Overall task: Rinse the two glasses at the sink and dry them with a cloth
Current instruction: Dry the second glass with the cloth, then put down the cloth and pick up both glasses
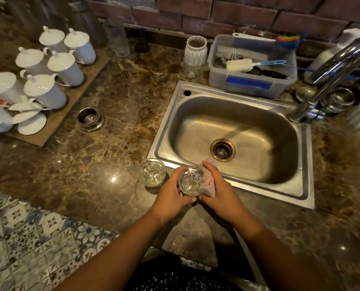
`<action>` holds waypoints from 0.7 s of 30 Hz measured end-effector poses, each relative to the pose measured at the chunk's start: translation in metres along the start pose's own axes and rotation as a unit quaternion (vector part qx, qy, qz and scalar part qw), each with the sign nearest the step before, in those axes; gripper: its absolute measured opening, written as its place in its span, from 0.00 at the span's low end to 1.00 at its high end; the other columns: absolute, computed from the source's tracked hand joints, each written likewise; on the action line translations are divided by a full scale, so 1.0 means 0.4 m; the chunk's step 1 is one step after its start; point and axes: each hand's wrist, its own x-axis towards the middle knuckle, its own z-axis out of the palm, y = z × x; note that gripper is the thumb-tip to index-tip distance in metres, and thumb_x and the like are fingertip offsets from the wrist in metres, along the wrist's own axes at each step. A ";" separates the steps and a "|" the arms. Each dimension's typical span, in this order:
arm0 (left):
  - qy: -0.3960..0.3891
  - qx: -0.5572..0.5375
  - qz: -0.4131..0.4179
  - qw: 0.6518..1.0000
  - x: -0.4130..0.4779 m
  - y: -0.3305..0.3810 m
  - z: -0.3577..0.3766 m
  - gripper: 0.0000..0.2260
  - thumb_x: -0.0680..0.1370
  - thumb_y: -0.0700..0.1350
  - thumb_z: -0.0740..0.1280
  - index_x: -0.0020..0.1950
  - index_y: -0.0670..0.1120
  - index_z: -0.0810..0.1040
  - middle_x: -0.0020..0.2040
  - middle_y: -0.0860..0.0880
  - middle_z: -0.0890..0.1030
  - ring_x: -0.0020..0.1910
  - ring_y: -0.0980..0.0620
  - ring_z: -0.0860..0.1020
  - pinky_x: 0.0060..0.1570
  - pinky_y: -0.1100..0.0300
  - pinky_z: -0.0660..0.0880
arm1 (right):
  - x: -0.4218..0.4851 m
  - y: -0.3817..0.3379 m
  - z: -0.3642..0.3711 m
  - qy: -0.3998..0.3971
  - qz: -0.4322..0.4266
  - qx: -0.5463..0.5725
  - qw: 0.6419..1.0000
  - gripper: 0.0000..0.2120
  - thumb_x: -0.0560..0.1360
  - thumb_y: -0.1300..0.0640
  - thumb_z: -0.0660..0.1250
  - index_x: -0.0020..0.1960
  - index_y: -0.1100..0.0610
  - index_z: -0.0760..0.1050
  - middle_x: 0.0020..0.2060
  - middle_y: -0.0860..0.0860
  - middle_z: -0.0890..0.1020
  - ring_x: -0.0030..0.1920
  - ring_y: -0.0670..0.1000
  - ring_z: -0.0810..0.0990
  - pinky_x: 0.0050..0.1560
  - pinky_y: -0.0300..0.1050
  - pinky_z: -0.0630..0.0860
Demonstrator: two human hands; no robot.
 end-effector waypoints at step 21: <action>0.073 0.033 -0.102 0.991 -0.158 -0.015 0.132 0.12 0.79 0.35 0.68 0.42 0.51 0.82 0.44 0.48 0.84 0.47 0.47 0.80 0.50 0.56 0.76 | -0.186 0.060 -0.174 0.058 0.160 0.289 0.942 0.25 0.76 0.72 0.66 0.71 0.58 0.72 0.60 0.57 0.82 0.59 0.57 0.82 0.59 0.53 0.79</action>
